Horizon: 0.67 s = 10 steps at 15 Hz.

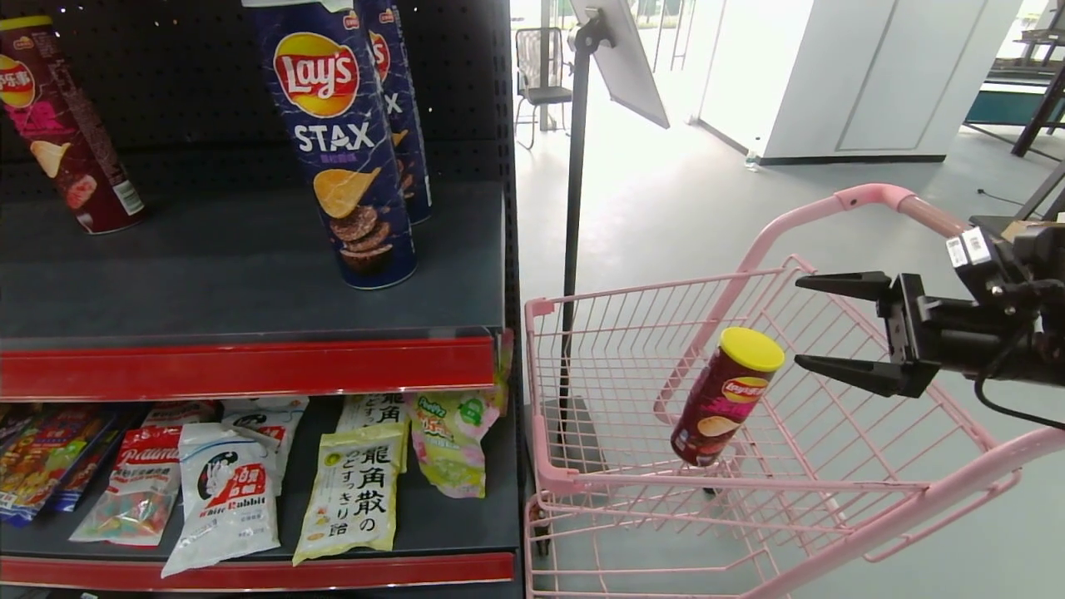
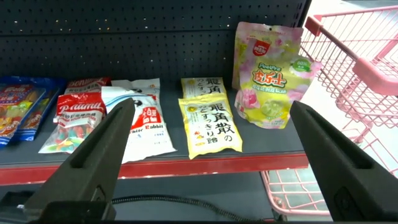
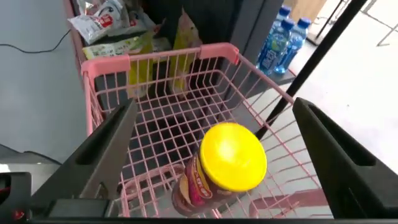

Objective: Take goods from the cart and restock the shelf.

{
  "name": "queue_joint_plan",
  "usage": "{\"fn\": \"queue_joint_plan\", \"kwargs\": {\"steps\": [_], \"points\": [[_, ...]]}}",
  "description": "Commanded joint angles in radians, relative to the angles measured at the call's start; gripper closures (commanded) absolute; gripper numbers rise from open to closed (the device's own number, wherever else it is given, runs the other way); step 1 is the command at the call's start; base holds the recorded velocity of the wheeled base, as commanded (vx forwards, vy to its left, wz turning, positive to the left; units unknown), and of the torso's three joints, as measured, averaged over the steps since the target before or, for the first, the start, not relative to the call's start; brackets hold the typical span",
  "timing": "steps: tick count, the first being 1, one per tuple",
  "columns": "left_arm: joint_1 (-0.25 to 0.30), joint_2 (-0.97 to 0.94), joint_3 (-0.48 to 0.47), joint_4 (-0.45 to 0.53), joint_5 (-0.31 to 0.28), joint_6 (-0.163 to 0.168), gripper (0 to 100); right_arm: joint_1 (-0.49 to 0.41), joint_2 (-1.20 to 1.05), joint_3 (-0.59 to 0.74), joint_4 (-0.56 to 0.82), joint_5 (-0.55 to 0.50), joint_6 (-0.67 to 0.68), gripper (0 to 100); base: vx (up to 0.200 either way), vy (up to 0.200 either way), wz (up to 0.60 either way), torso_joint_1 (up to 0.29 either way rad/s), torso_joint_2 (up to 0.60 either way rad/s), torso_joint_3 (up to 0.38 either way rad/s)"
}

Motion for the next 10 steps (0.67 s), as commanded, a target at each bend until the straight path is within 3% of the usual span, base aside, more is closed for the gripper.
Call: {"fn": "queue_joint_plan", "kwargs": {"steps": [1,10], "points": [[0.0,0.001,0.0,0.0,-0.001,0.0,0,-0.006,0.083,-0.006,0.0,-0.002,-0.002,0,0.0,0.0,0.0,0.0,0.0,0.0],[0.001,0.001,0.0,0.0,-0.001,0.0,0,-0.084,0.268,-0.102,0.0,-0.003,-0.001,0,0.0,0.0,0.0,0.0,0.0,0.0]]}}
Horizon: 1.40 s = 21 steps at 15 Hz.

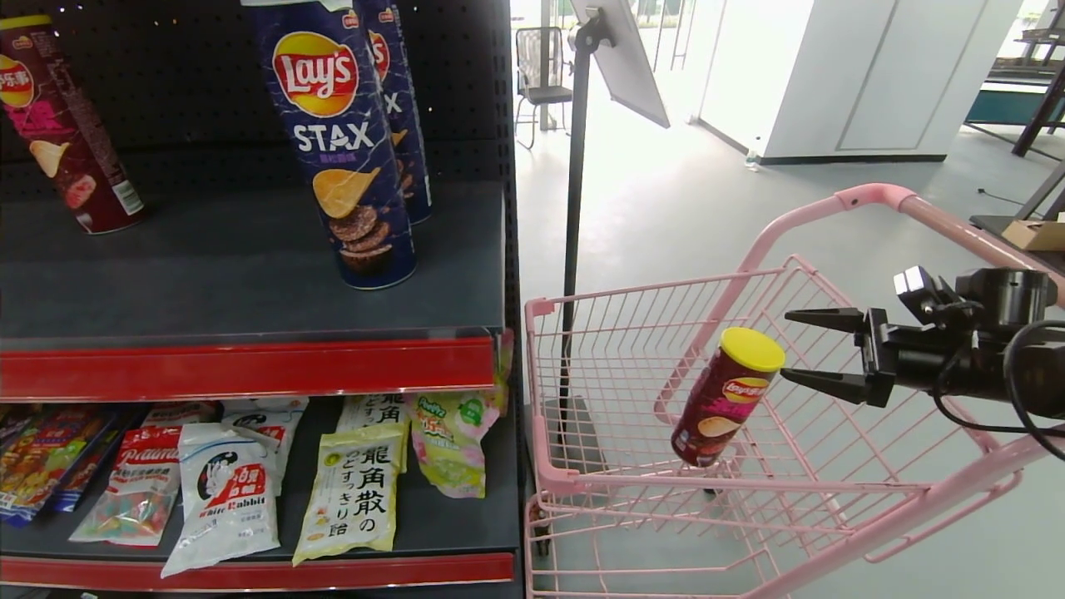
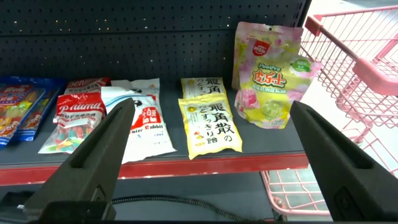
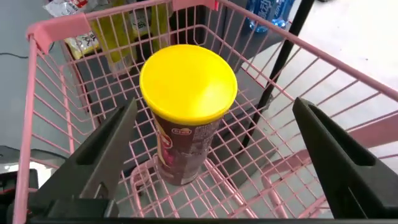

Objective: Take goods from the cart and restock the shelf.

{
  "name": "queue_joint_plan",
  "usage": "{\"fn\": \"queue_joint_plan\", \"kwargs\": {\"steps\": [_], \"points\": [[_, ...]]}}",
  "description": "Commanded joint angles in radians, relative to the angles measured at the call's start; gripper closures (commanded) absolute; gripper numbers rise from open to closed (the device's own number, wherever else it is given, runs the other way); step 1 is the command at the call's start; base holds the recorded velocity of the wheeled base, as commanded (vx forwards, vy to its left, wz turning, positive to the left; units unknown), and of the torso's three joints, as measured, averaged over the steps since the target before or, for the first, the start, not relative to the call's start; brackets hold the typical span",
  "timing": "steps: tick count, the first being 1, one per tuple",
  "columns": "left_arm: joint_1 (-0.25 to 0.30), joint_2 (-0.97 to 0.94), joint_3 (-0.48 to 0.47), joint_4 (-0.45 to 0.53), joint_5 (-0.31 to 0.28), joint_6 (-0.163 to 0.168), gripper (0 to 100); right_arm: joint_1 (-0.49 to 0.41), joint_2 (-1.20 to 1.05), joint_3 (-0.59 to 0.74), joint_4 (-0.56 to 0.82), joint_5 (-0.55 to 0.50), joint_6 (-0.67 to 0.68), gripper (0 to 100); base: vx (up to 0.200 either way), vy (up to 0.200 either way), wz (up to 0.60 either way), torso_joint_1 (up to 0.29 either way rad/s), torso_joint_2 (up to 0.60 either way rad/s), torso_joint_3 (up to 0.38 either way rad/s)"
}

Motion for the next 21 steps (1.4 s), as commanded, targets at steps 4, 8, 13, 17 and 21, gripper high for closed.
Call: {"fn": "queue_joint_plan", "kwargs": {"steps": [4,8,13,17,21], "points": [[-0.001,0.001,0.0,0.0,0.001,0.0,0,0.004,0.061,-0.006,0.0,-0.001,0.001,0,0.0,0.0,0.0,0.0,0.0,0.0],[0.001,0.001,0.0,0.0,0.001,0.0,0,0.031,0.08,-0.006,0.0,-0.001,0.001,0,0.0,0.0,0.0,0.0,0.0,0.0],[-0.001,0.001,0.0,0.0,0.001,0.0,0,0.111,0.073,0.015,0.001,-0.001,0.001,0,0.0,0.0,0.0,0.0,0.0,0.0],[-0.001,0.001,0.0,0.0,0.001,0.0,0,0.168,0.069,0.042,0.029,-0.002,-0.001,0,0.0,0.0,0.0,0.0,0.0,0.0],[-0.001,0.001,0.0,0.0,-0.001,0.0,0,0.222,0.073,0.068,0.052,-0.007,-0.01,0,0.0,0.0,0.0,0.0,0.0,0.0]]}}
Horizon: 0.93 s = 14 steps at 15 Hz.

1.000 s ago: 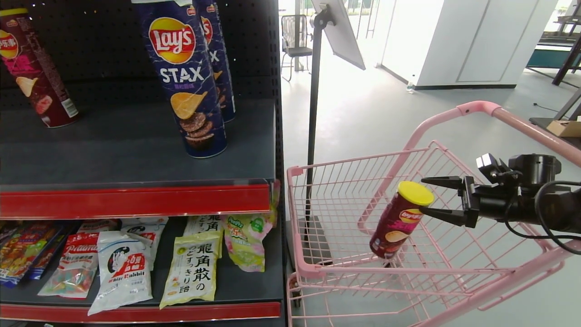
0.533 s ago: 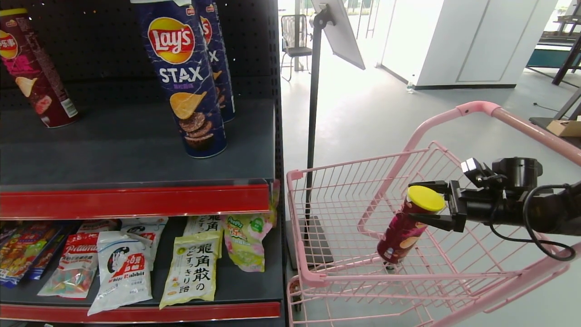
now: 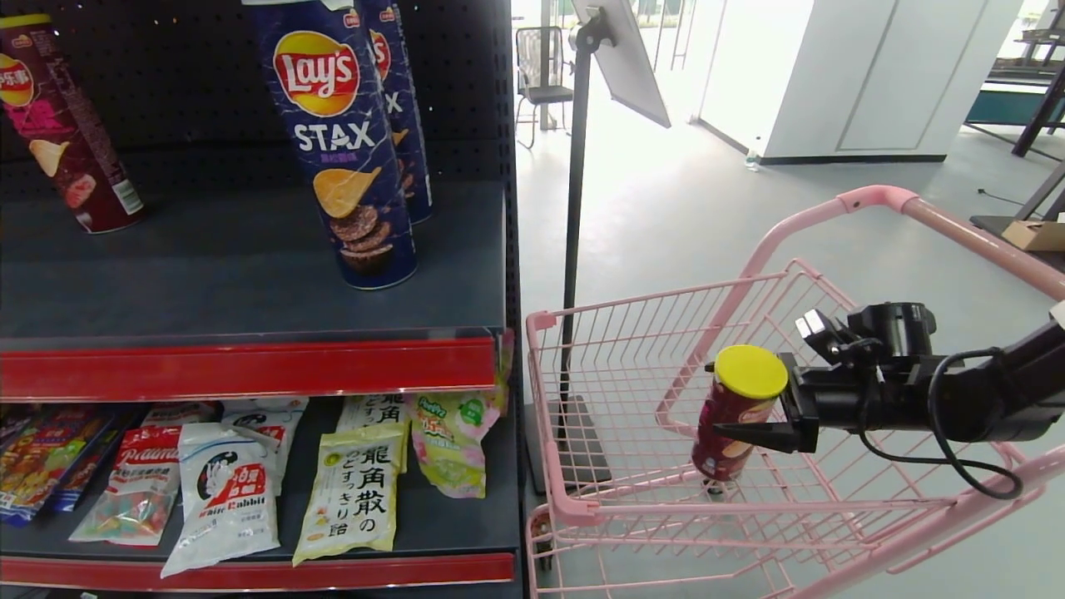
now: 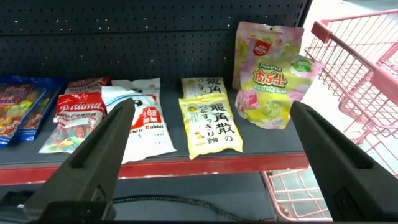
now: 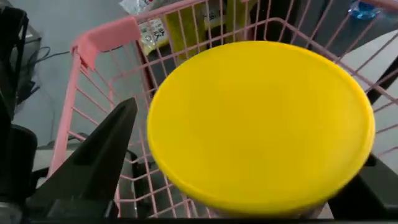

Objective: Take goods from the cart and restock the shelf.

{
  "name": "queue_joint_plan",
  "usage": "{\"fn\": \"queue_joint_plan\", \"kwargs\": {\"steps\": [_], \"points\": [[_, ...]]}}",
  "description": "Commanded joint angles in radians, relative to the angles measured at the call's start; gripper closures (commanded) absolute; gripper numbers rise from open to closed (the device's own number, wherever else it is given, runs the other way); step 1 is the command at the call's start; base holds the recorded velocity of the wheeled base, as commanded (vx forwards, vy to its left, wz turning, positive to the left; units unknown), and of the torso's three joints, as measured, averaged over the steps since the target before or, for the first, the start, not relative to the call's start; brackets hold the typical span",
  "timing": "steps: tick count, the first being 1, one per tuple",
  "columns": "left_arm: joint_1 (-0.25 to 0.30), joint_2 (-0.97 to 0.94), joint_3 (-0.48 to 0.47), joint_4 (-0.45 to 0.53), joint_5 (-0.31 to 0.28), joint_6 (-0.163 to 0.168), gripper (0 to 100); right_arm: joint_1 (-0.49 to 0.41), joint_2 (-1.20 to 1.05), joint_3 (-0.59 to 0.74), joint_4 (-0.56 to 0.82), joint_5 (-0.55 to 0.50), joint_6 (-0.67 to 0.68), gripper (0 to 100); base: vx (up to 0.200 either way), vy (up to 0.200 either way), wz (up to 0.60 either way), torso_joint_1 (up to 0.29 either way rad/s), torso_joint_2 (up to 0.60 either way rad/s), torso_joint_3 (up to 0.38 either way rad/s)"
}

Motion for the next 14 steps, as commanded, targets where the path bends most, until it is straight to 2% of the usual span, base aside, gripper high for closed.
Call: {"fn": "queue_joint_plan", "kwargs": {"steps": [1,3,9,10,14], "points": [[0.002,0.001,0.0,0.0,-0.001,0.0,0,0.0,-0.007,0.004,0.043,-0.014,-0.001,0,0.0,0.0,0.0,0.0,0.0,0.0],[0.0,0.001,0.0,0.0,0.0,0.0,0,-0.018,-0.007,-0.005,0.118,-0.022,-0.012,0,0.0,0.0,0.0,0.0,0.0,0.0],[0.0,0.001,0.0,0.0,0.0,0.0,0,-0.023,0.016,-0.009,0.149,-0.05,-0.024,0,0.0,0.0,0.0,0.0,0.0,0.0],[0.0,0.001,0.0,0.0,0.0,0.0,0,-0.026,0.017,-0.015,0.159,-0.062,-0.022,100,0.0,0.0,0.0,0.0,0.0,0.0],[0.0,0.001,0.0,0.0,0.0,0.0,0,-0.027,0.01,-0.033,0.161,-0.063,-0.016,100,0.0,0.0,0.0,0.0,0.0,0.0]]}}
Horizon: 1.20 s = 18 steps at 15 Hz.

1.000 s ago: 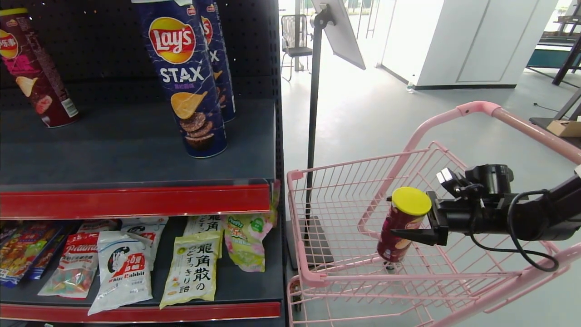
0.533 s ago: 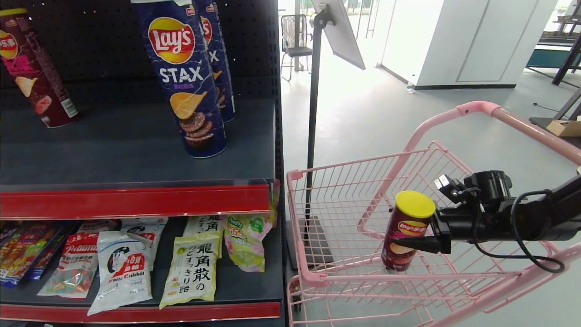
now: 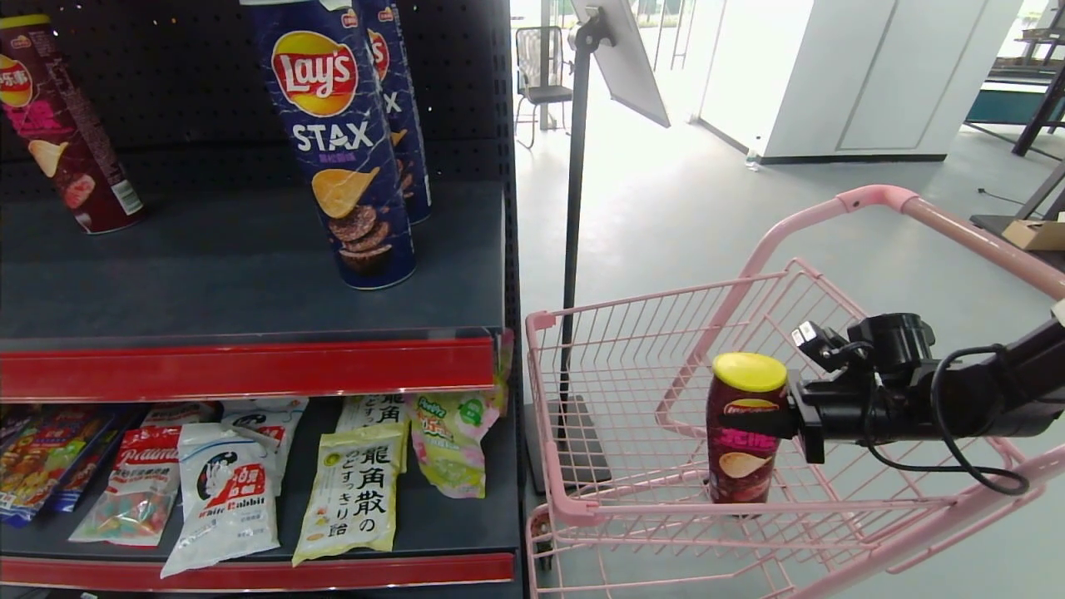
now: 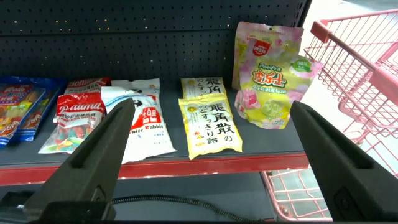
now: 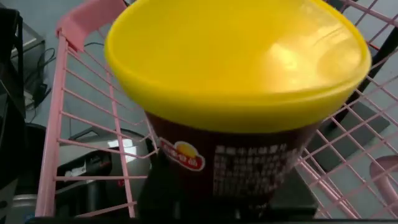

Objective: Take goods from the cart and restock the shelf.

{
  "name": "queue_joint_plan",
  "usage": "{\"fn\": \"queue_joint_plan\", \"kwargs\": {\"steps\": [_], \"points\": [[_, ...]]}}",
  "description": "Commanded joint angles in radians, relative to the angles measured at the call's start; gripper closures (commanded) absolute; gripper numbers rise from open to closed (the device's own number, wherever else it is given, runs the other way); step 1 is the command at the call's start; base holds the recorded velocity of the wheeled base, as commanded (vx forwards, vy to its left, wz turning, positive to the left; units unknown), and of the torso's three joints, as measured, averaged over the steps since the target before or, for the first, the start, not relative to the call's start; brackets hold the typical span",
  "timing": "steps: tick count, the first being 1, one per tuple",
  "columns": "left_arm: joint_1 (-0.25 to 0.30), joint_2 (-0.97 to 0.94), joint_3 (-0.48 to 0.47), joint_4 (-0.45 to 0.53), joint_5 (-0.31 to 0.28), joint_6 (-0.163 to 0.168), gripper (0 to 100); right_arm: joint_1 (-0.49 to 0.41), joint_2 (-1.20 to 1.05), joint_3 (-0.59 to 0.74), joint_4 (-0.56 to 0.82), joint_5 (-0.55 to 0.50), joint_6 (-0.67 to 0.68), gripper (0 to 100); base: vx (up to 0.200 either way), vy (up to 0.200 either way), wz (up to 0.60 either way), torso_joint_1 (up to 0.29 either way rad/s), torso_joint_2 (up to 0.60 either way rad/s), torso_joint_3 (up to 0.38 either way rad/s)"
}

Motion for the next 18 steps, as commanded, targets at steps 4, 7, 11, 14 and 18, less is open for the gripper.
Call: {"fn": "queue_joint_plan", "kwargs": {"steps": [4,7,11,14,18], "points": [[0.0,0.001,-0.001,0.0,0.0,0.0,0,0.001,-0.144,0.0,0.027,0.0,0.024,100,0.0,0.0,0.0,0.0,0.0,0.0],[0.0,0.001,0.0,0.0,0.0,0.0,0,0.001,-0.338,-0.074,0.029,0.005,0.119,100,0.0,0.0,0.0,0.0,0.0,0.0],[0.0,0.001,0.0,0.0,-0.001,0.0,0,0.079,-0.506,-0.253,0.027,-0.003,0.139,100,0.0,0.0,0.0,0.0,0.0,0.0],[0.0,0.001,0.0,0.0,0.0,0.0,0,0.257,-0.61,-0.147,0.017,-0.009,0.142,100,0.0,0.0,0.0,0.0,0.0,0.0],[0.0,0.001,-0.001,0.0,0.0,0.0,0,0.533,-0.68,-0.124,-0.022,-0.176,0.208,100,0.0,0.0,0.0,0.0,0.0,0.0]]}}
